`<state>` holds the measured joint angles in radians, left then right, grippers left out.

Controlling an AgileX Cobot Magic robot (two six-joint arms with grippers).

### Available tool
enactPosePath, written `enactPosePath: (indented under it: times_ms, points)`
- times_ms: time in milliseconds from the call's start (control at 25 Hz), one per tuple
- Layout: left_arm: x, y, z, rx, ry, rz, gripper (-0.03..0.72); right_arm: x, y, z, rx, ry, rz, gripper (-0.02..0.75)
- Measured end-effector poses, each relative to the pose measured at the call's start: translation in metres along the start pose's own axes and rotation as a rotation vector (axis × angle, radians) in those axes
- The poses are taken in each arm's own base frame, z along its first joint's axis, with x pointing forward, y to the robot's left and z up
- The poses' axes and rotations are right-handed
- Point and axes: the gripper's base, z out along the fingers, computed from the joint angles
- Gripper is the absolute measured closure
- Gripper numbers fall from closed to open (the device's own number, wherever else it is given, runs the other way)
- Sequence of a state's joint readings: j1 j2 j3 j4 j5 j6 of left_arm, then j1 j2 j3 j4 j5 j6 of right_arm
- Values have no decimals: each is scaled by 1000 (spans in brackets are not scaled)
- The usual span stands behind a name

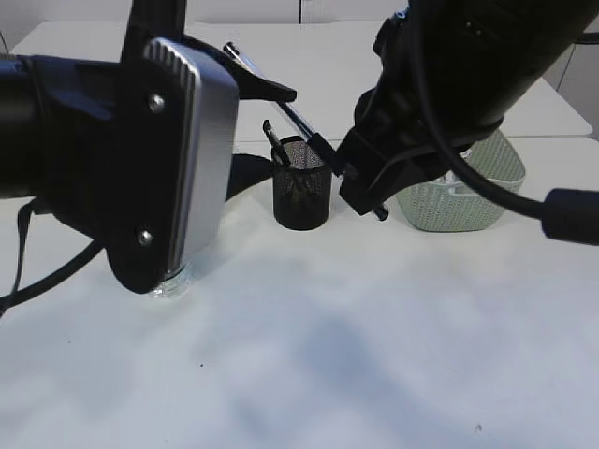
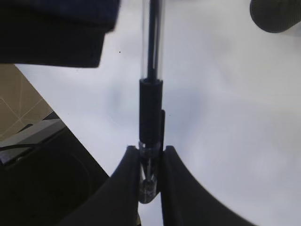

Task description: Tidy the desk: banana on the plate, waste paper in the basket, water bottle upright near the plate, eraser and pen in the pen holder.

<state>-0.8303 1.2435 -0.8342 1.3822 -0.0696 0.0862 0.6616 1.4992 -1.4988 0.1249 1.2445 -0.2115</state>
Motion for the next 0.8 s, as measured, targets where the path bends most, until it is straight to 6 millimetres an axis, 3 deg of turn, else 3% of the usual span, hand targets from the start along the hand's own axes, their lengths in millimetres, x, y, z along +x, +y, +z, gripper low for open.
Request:
enactPosePath:
  times_ms: [320, 560, 800]
  points:
    - [5, -13, 16, 69, 32, 92, 197, 0, 2, 0, -22, -4, 9, 673]
    - [8, -16, 18, 84, 60, 174, 197, -1, 4, 0, -47, -7, 18, 674]
    - [9, -16, 18, 86, 67, 225, 258, -1, 5, 0, -55, -7, 21, 675]
